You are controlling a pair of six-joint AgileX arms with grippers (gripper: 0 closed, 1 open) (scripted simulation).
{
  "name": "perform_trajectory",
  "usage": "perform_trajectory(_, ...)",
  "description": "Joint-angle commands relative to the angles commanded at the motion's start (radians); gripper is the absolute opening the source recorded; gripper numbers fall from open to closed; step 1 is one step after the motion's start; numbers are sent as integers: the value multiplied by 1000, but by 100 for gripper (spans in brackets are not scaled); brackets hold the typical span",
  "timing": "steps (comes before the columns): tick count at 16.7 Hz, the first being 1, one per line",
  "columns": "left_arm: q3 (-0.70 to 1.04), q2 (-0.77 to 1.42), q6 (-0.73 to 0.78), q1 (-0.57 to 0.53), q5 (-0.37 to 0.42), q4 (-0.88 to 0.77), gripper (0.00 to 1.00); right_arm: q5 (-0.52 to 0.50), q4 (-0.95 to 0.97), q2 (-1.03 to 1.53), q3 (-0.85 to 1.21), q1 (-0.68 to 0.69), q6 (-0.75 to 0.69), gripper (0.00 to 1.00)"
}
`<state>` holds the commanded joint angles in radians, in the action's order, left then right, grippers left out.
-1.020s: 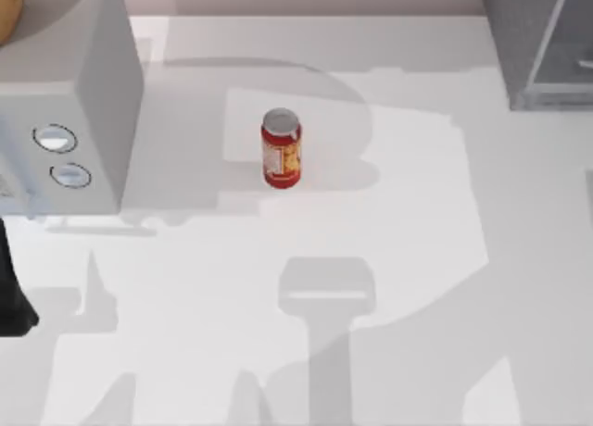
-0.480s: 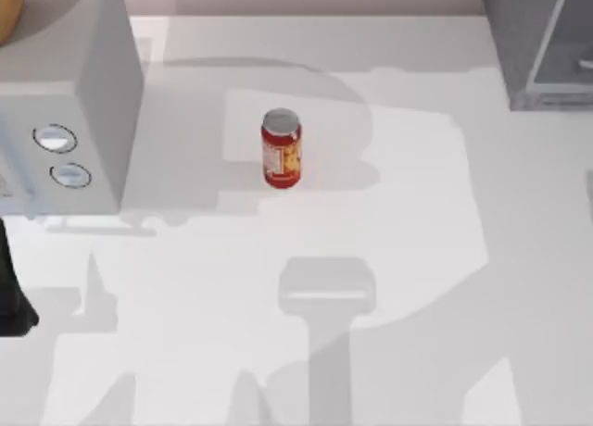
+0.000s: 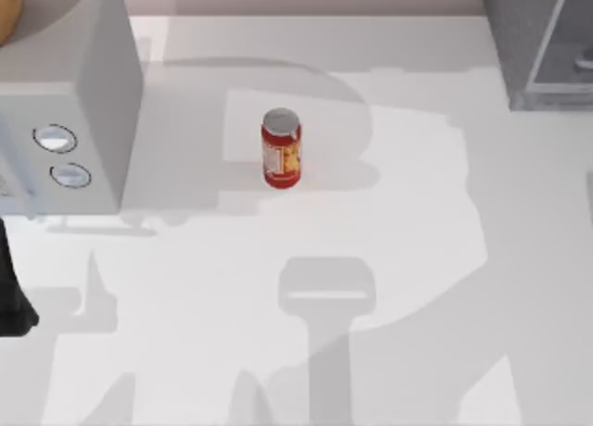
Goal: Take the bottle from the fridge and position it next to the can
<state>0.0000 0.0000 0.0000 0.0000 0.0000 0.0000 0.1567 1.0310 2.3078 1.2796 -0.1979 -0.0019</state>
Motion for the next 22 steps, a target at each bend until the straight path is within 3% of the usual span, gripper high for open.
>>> perform_trajectory(6,0,0,0,0,0,0,100,2,-132,-108,21,0,1,0)
perform_trajectory(13,0,0,0,0,0,0,100,8,-114,-140,-17,-4,4,0)
perform_trajectory(22,0,0,0,0,0,0,100,69,66,-434,-522,-60,6,0)
